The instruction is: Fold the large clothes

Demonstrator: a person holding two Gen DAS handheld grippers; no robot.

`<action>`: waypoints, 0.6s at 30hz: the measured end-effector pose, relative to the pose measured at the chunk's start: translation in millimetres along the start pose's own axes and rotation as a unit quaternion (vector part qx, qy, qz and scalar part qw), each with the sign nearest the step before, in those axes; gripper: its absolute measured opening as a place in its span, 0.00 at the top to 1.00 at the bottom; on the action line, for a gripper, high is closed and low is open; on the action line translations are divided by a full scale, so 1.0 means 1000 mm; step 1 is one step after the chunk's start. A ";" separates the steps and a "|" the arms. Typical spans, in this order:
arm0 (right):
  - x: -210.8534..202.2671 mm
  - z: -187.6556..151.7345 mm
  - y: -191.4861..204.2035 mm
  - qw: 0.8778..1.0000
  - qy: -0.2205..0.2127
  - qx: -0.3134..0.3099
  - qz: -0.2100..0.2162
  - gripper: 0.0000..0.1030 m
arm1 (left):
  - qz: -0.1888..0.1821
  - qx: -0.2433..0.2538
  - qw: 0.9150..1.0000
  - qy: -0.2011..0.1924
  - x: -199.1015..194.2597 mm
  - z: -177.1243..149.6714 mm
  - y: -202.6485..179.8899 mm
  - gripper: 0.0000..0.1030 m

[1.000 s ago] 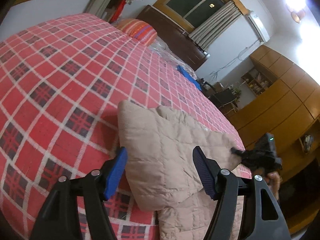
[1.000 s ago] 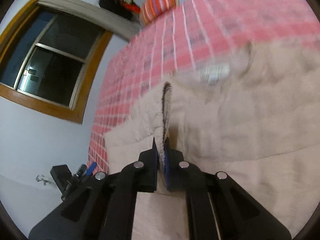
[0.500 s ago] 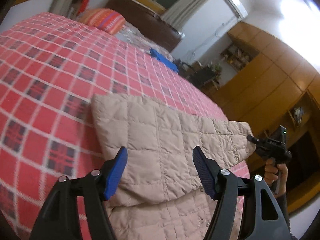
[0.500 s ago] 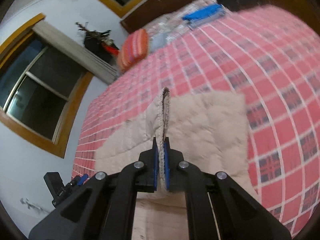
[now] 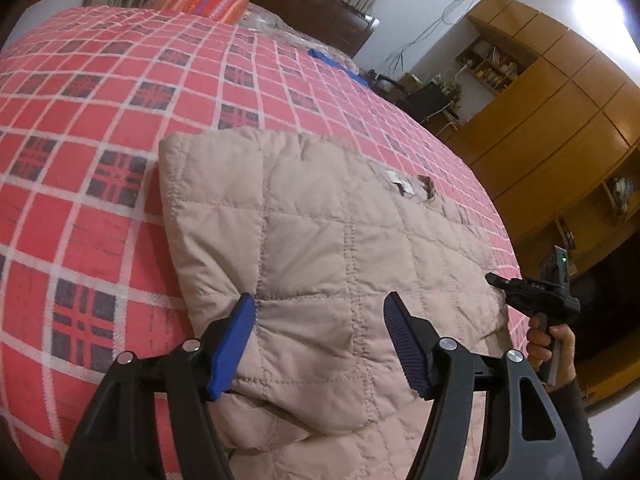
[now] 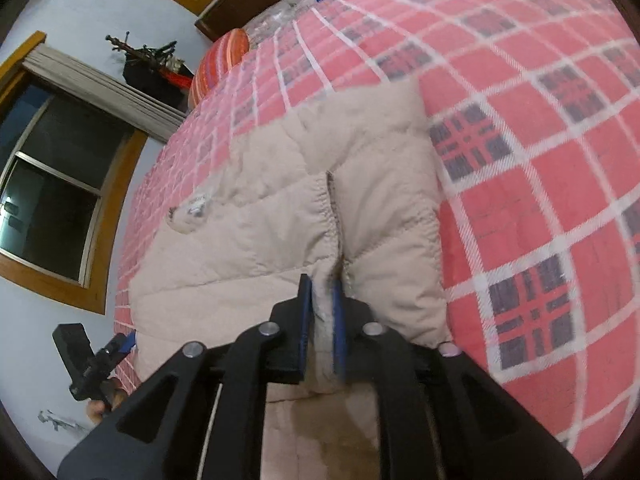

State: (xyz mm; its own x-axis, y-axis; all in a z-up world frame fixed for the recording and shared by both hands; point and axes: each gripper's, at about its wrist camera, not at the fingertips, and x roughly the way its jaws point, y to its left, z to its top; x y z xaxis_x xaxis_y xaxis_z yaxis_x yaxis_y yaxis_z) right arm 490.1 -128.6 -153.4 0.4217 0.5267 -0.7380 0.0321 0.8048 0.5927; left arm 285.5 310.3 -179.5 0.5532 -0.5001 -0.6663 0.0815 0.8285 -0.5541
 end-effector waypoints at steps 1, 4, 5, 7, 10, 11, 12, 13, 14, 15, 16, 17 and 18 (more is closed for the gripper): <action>-0.013 0.003 0.006 1.000 -0.020 -0.009 0.009 0.84 | -0.003 0.003 1.000 -0.011 -0.008 0.008 -0.001 0.36; -0.031 0.015 0.019 0.998 -0.047 -0.021 0.020 0.82 | 0.002 0.006 1.000 -0.030 -0.018 0.030 -0.004 0.35; -0.031 0.017 0.021 0.998 -0.045 -0.022 0.022 0.82 | 0.000 0.005 1.000 -0.027 -0.016 0.034 -0.004 0.35; -0.018 0.020 0.026 0.999 -0.029 -0.030 0.026 0.82 | 0.005 0.004 1.000 -0.013 -0.003 0.042 -0.002 0.35; 0.013 0.019 0.020 1.000 0.003 -0.030 0.004 0.82 | 0.037 -0.001 0.999 0.023 0.029 0.045 0.007 0.35; 0.023 0.019 0.017 0.999 0.012 -0.030 -0.007 0.87 | 0.045 -0.006 0.998 0.037 0.040 0.045 0.009 0.35; 0.033 0.017 0.012 0.999 0.022 -0.028 -0.018 0.90 | 0.047 -0.012 0.998 0.049 0.049 0.044 0.014 0.35; 0.037 0.016 0.009 0.999 0.023 -0.028 -0.021 0.91 | 0.049 -0.013 0.997 0.051 0.050 0.043 0.015 0.35; 0.034 0.015 0.010 0.999 0.021 -0.028 -0.021 0.89 | 0.055 -0.008 0.997 0.045 0.046 0.042 0.012 0.35; 0.025 0.012 0.014 0.999 0.015 -0.030 -0.014 0.85 | 0.056 -0.004 0.998 0.040 0.039 0.041 0.007 0.35; 0.014 0.009 0.019 0.999 0.007 -0.038 -0.001 0.85 | 0.043 0.003 0.999 0.027 0.026 0.039 0.000 0.35; 0.004 0.005 0.023 0.999 0.002 -0.046 0.008 0.85 | 0.026 0.012 0.999 0.019 0.013 0.035 -0.007 0.34; -0.005 -0.001 0.027 0.998 -0.001 -0.056 0.015 0.85 | 0.002 0.028 1.000 0.013 -0.003 0.025 -0.017 0.34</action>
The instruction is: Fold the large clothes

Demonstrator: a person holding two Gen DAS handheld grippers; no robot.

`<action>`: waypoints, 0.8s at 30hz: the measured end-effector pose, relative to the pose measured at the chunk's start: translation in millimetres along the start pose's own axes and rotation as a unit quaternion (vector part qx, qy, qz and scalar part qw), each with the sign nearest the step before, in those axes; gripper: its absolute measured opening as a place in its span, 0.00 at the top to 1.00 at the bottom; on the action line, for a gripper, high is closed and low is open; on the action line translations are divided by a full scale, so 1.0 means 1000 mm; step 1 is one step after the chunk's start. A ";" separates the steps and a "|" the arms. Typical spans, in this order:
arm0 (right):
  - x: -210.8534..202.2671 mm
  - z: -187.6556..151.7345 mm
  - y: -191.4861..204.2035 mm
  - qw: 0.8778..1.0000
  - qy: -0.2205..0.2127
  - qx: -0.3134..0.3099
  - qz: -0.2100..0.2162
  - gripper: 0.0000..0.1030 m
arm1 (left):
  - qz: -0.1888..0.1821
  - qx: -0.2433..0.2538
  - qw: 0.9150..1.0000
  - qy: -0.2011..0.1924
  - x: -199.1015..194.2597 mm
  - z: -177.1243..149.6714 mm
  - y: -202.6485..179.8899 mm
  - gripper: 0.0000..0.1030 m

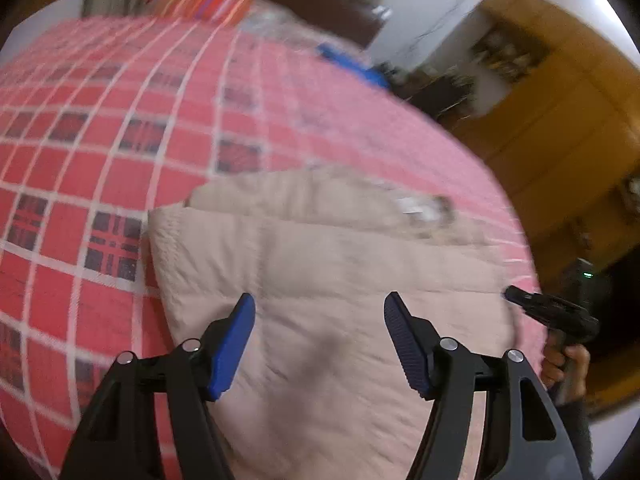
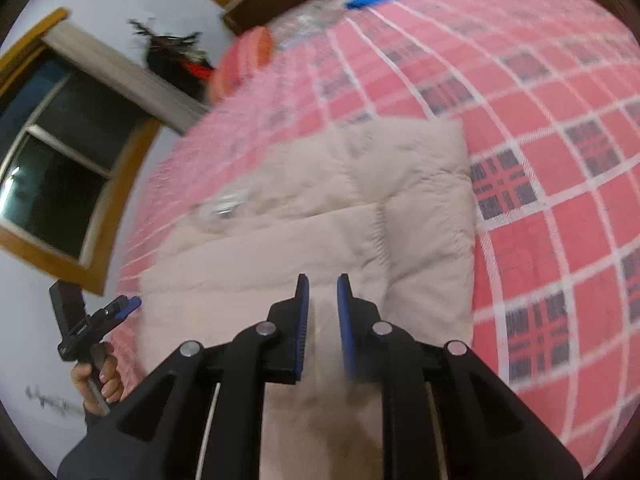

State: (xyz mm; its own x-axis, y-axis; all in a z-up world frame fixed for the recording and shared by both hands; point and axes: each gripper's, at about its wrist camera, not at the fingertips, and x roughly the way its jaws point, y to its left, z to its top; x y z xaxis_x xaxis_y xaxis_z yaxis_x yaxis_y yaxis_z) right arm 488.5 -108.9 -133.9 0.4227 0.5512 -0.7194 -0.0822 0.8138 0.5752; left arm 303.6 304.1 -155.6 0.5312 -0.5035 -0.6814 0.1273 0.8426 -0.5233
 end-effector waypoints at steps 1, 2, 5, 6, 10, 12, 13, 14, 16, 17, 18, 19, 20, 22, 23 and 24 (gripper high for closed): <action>-0.012 -0.009 0.005 1.000 -0.002 -0.014 0.006 0.85 | -0.011 0.011 1.000 0.002 -0.006 -0.007 -0.006 0.34; -0.015 -0.015 0.006 1.000 0.001 -0.019 0.006 0.85 | -0.021 0.024 0.999 0.013 -0.009 -0.018 -0.011 0.33; -0.004 -0.024 -0.007 0.999 0.022 -0.018 -0.017 0.85 | -0.001 0.036 0.998 0.060 0.014 -0.042 -0.012 0.33; 0.006 -0.025 -0.014 0.999 0.032 -0.010 -0.026 0.89 | 0.008 0.036 0.997 0.066 0.022 -0.045 -0.010 0.33; 0.015 -0.027 -0.016 0.999 0.036 0.002 -0.020 0.85 | 0.019 0.022 0.998 0.063 0.023 -0.044 -0.014 0.33; 0.000 -0.032 -0.008 0.999 0.035 0.004 0.010 0.79 | 0.006 0.025 0.998 0.051 -0.001 -0.047 -0.025 0.33; -0.013 -0.039 -0.005 0.999 0.037 0.000 0.026 0.75 | 0.004 0.029 0.998 0.048 -0.014 -0.053 -0.030 0.31; -0.022 -0.046 -0.003 0.998 0.042 -0.005 0.036 0.62 | 0.004 0.030 0.998 0.049 -0.025 -0.059 -0.034 0.25; -0.046 -0.069 -0.002 0.997 0.063 -0.026 0.046 0.41 | -0.005 0.035 0.998 0.057 -0.049 -0.079 -0.040 0.20; -0.057 -0.081 -0.003 0.996 0.067 -0.034 0.042 0.35 | -0.012 0.034 0.997 0.066 -0.062 -0.095 -0.039 0.19; -0.068 -0.096 -0.007 0.995 0.077 -0.042 0.041 0.33 | -0.022 0.031 0.996 0.077 -0.073 -0.113 -0.036 0.18; -0.078 -0.111 -0.014 0.995 0.088 -0.042 0.037 0.33 | -0.027 0.028 0.996 0.086 -0.078 -0.126 -0.032 0.17; -0.086 -0.124 -0.021 0.994 0.098 -0.039 0.032 0.33 | -0.029 0.026 0.994 0.100 -0.086 -0.145 -0.028 0.17; -0.100 -0.150 -0.037 0.991 0.125 -0.044 0.017 0.33 | -0.021 0.017 0.992 0.123 -0.097 -0.176 -0.020 0.17; -0.111 -0.168 -0.046 0.989 0.141 -0.052 0.002 0.33 | -0.018 0.007 0.991 0.134 -0.103 -0.192 -0.015 0.17; -0.118 -0.178 -0.050 0.987 0.153 -0.053 -0.002 0.33 | -0.013 0.000 0.990 0.141 -0.107 -0.204 -0.011 0.17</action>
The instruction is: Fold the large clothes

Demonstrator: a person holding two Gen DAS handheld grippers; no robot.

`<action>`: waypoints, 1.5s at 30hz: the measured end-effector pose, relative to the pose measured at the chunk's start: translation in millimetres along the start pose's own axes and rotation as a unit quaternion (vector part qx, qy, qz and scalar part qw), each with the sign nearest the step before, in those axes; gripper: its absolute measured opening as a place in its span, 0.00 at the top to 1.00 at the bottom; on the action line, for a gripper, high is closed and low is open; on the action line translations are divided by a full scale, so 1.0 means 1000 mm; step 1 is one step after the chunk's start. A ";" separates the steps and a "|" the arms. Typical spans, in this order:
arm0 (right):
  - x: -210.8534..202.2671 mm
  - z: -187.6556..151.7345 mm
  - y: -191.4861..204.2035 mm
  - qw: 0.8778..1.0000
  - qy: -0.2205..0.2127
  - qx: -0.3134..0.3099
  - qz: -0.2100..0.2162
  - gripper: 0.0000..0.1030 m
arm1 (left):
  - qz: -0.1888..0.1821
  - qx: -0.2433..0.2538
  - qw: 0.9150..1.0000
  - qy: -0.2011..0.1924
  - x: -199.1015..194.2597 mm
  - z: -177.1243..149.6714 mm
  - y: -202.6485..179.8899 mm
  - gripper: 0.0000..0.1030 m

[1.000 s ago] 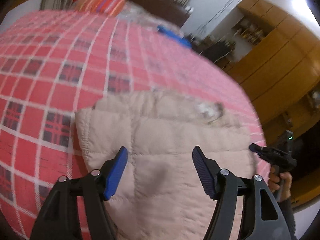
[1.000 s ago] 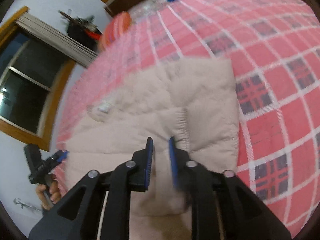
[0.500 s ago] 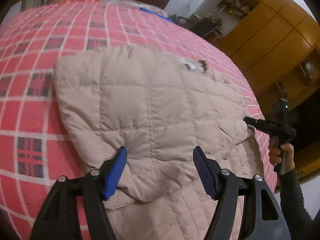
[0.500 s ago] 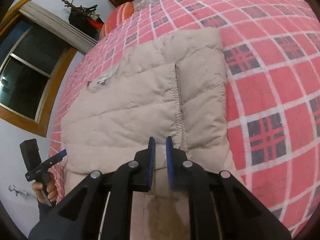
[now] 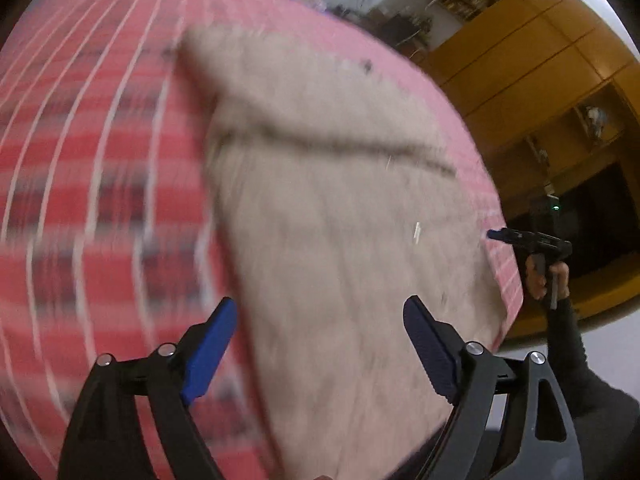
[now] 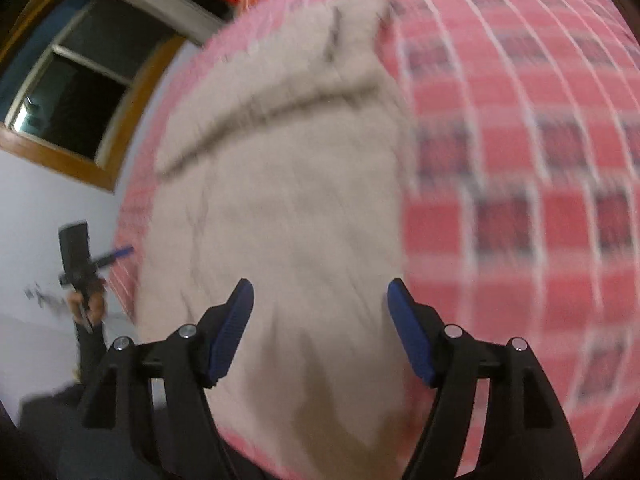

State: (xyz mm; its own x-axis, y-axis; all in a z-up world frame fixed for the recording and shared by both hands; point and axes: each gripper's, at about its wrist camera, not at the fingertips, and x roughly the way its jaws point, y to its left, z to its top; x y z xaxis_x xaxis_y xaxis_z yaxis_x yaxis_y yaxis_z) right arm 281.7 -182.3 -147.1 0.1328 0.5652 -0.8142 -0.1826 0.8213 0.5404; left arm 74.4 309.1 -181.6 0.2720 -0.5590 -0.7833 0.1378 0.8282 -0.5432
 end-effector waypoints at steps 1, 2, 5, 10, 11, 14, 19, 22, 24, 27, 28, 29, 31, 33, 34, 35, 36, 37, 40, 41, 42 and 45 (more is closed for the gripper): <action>-0.004 -0.015 -0.006 1.000 0.011 0.006 0.001 0.33 | 0.007 -0.010 1.000 0.009 -0.001 -0.018 0.004 0.17; -0.010 -0.029 -0.007 1.000 0.016 0.010 0.002 0.33 | 0.007 -0.017 1.000 0.011 -0.002 -0.029 0.006 0.17; -0.020 -0.063 -0.020 0.999 0.031 0.029 0.013 0.32 | -0.017 -0.042 0.999 0.014 -0.003 -0.056 0.012 0.17; -0.014 -0.090 -0.026 0.997 0.056 0.040 0.041 0.35 | -0.038 -0.063 0.997 0.030 0.011 -0.078 0.012 0.17; -0.015 -0.097 -0.024 0.997 0.058 0.039 0.044 0.36 | -0.042 -0.067 0.996 0.035 0.015 -0.080 0.011 0.17; -0.007 -0.101 -0.021 0.996 0.066 0.036 0.054 0.37 | -0.058 -0.070 0.995 0.043 0.018 -0.085 0.010 0.17; -0.003 -0.104 -0.016 0.993 0.060 0.035 0.092 0.40 | -0.074 -0.081 0.993 0.047 0.020 -0.089 0.011 0.17; 0.000 -0.105 -0.013 0.993 0.060 0.030 0.099 0.42 | -0.093 -0.077 0.991 0.052 0.022 -0.093 0.007 0.18; 0.000 -0.106 -0.016 0.992 0.060 0.033 0.104 0.45 | -0.083 -0.064 0.993 0.059 0.025 -0.094 0.001 0.19; -0.001 -0.108 -0.021 0.992 0.057 0.039 0.110 0.48 | -0.066 -0.064 0.994 0.060 0.024 -0.095 -0.001 0.31; -0.001 -0.109 -0.021 0.991 0.056 0.041 0.112 0.49 | -0.064 -0.067 0.994 0.059 0.024 -0.095 -0.001 0.35; -0.001 -0.110 -0.023 0.991 0.055 0.042 0.115 0.51 | -0.061 -0.070 0.994 0.061 0.022 -0.095 0.002 0.44; 0.000 -0.111 -0.022 0.991 0.052 0.045 0.118 0.54 | -0.048 -0.071 0.994 0.064 0.021 -0.095 0.006 0.54; 0.001 -0.113 -0.019 0.991 0.049 0.044 0.119 0.58 | -0.043 -0.070 0.994 0.066 0.019 -0.095 0.008 0.60; 0.001 -0.114 -0.018 0.991 0.048 0.043 0.120 0.59 | -0.041 -0.067 0.995 0.067 0.018 -0.095 0.008 0.60; 0.001 -0.114 -0.017 0.991 0.046 0.043 0.121 0.63 | -0.038 -0.062 0.995 0.068 0.018 -0.095 0.006 0.60; 0.000 -0.114 -0.016 0.991 0.044 0.042 0.122 0.63 | -0.033 -0.059 0.995 0.068 0.017 -0.095 0.004 0.60; -0.001 -0.114 -0.016 0.990 0.040 0.043 0.125 0.63 | -0.031 -0.061 0.995 0.066 0.020 -0.094 0.003 0.57; -0.001 -0.113 -0.014 0.990 0.037 0.046 0.129 0.63 | -0.051 -0.078 0.994 0.058 0.021 -0.088 0.007 0.47; -0.001 -0.113 -0.014 0.990 0.035 0.047 0.132 0.63 | -0.048 -0.075 0.995 0.053 0.020 -0.085 0.005 0.47; 0.000 -0.113 -0.012 0.990 0.034 0.046 0.132 0.63 | -0.054 -0.068 0.995 0.052 0.019 -0.083 0.001 0.47; 0.000 -0.113 -0.009 0.990 0.030 0.041 0.131 0.64 | -0.041 -0.048 0.996 0.063 0.024 -0.081 -0.006 0.49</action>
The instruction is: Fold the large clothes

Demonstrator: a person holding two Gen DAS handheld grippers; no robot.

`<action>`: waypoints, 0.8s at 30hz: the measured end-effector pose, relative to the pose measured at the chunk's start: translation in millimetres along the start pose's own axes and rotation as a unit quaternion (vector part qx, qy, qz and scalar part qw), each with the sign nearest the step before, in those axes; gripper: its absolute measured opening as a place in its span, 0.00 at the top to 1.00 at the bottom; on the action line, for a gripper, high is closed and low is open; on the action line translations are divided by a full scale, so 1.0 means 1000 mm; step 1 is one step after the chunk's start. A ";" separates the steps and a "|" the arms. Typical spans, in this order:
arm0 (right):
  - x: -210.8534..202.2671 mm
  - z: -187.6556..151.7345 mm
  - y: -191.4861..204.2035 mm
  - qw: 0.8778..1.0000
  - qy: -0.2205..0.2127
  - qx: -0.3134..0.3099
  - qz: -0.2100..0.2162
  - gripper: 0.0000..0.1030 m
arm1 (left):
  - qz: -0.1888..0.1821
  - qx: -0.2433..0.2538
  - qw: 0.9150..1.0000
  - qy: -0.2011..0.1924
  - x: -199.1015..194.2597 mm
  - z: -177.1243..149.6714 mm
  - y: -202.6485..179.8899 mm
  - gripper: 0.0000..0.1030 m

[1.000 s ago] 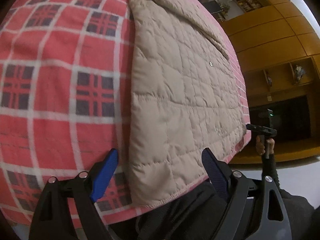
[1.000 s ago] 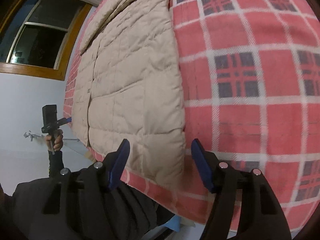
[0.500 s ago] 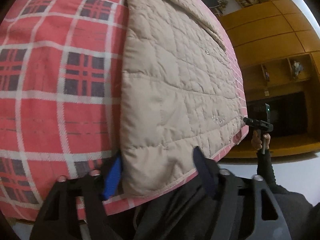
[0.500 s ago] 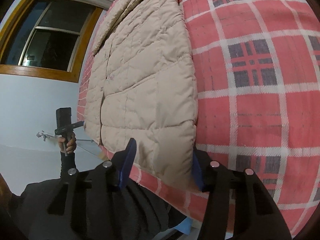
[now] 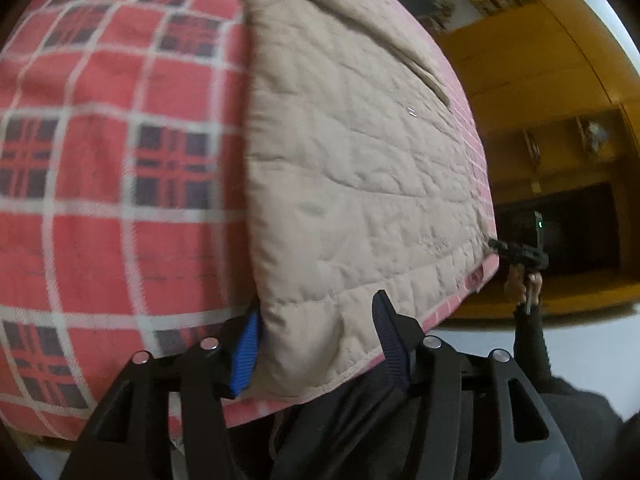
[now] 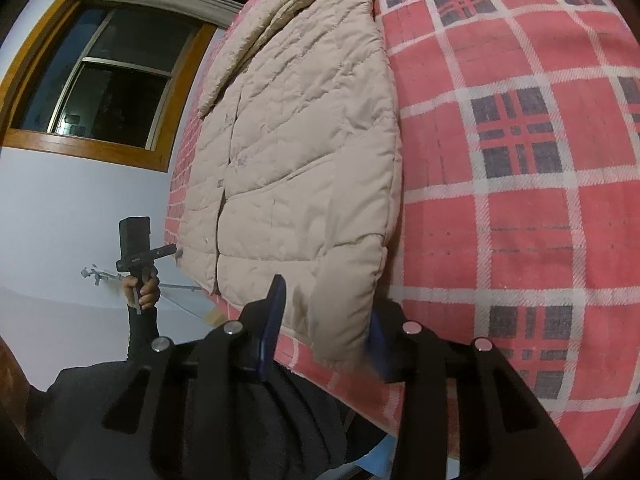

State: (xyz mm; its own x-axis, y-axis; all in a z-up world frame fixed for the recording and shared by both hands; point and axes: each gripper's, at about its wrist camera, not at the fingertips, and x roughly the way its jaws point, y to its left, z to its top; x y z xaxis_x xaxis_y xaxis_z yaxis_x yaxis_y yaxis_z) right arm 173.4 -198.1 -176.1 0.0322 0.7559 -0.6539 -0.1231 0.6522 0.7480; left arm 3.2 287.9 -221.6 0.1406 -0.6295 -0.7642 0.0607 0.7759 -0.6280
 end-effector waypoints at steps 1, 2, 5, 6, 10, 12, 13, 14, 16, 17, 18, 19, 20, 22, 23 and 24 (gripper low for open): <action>0.000 0.000 -0.001 1.000 -0.002 0.000 -0.001 0.66 | 0.004 -0.004 1.000 0.007 0.004 0.000 0.002 0.50; 0.001 0.000 -0.001 1.000 -0.004 0.000 -0.003 0.73 | 0.007 -0.009 1.000 0.012 0.008 0.000 0.004 0.64; 0.002 -0.002 -0.002 1.000 -0.015 0.002 -0.013 0.84 | -0.001 -0.021 1.000 0.005 0.006 0.000 0.008 0.81; 0.001 -0.003 0.000 1.000 -0.018 0.000 -0.013 0.85 | -0.005 -0.020 1.000 0.001 0.003 0.000 0.007 0.84; -0.004 -0.005 0.014 0.999 -0.036 -0.014 -0.005 0.88 | -0.018 -0.007 1.000 -0.025 -0.009 0.000 -0.006 0.88; -0.007 -0.004 0.023 0.999 -0.046 -0.021 -0.002 0.89 | -0.029 -0.007 0.999 -0.036 -0.013 -0.001 -0.011 0.89; -0.009 -0.003 0.028 0.998 -0.050 -0.025 -0.002 0.89 | -0.034 -0.008 0.999 -0.041 -0.015 -0.001 -0.012 0.89; -0.011 -0.001 0.031 0.998 -0.053 -0.027 -0.003 0.89 | -0.042 -0.009 0.998 -0.050 -0.018 -0.002 -0.014 0.89; -0.014 0.001 0.040 0.998 -0.061 -0.033 -0.003 0.89 | -0.054 -0.008 0.996 -0.065 -0.024 -0.003 -0.017 0.90; -0.016 0.003 0.042 0.997 -0.063 -0.035 -0.001 0.89 | -0.059 -0.009 0.995 -0.075 -0.028 -0.003 -0.019 0.90; -0.018 0.005 0.046 0.997 -0.067 -0.038 -0.001 0.89 | -0.064 -0.008 0.994 -0.084 -0.033 -0.003 -0.021 0.90; -0.020 0.007 0.049 0.997 -0.070 -0.040 0.000 0.89 | -0.066 -0.008 0.994 -0.090 -0.036 -0.004 -0.022 0.90; -0.022 0.008 0.051 0.996 -0.073 -0.042 0.001 0.90 | -0.068 -0.008 0.993 -0.098 -0.039 -0.003 -0.024 0.90; -0.027 0.014 0.056 0.996 -0.082 -0.043 0.004 0.90 | -0.072 -0.006 0.991 -0.109 -0.045 -0.002 -0.027 0.90; -0.028 0.016 0.058 0.995 -0.084 -0.044 0.004 0.90 | -0.073 -0.003 0.991 -0.114 -0.047 0.000 -0.030 0.90; -0.031 0.019 0.061 0.995 -0.088 -0.047 0.002 0.90 | -0.073 0.000 0.990 -0.118 -0.050 0.003 -0.033 0.91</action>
State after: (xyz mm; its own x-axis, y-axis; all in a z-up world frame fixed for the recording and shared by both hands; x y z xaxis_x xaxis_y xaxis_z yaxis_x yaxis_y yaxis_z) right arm 183.4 -180.9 -108.2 0.2042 0.7626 -0.6138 -0.2161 0.6467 0.7315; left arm -3.3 294.0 -162.6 0.3571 -0.7082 -0.6090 0.0982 0.6769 -0.7295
